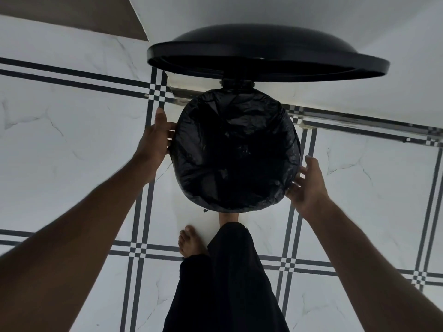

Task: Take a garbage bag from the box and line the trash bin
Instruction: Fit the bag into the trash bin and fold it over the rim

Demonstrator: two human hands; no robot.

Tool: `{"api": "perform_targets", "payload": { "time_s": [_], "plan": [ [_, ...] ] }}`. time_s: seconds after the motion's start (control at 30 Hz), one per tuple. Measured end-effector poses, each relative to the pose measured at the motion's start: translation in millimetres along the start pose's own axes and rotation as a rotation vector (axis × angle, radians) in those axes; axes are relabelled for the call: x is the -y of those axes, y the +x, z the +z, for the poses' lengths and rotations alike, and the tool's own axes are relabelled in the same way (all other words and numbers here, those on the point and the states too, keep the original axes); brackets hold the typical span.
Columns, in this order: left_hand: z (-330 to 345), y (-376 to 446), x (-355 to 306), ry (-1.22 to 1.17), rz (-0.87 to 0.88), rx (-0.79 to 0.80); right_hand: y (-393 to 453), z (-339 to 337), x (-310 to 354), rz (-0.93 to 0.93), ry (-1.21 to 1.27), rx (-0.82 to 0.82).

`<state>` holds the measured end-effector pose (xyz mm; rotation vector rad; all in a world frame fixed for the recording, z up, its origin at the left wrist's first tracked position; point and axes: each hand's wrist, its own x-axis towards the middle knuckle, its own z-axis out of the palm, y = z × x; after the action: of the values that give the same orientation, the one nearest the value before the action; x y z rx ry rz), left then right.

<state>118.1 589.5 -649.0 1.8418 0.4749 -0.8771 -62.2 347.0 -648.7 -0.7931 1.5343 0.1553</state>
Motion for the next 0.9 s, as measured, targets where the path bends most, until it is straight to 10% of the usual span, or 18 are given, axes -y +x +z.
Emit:
{"api": "perform_targets", "payload": {
  "time_s": [0.4, 0.7, 0.9],
  "plan": [
    [-0.5, -5.7, -3.3, -0.015, 0.088, -0.172, 3.4, -6.2, 5.5, -0.274, -0.291, -0.335],
    [-3.8, -78.5, -100.3, -0.702, 0.097, -0.026, -92.4, 21.4, 102.0, -0.434, 0.283, 0.302],
    [-0.7, -115.3, -103.6, -0.470, 0.078, -0.211, -132.4, 24.5, 106.8, -0.480, 0.107, 0.104]
  ]
}}
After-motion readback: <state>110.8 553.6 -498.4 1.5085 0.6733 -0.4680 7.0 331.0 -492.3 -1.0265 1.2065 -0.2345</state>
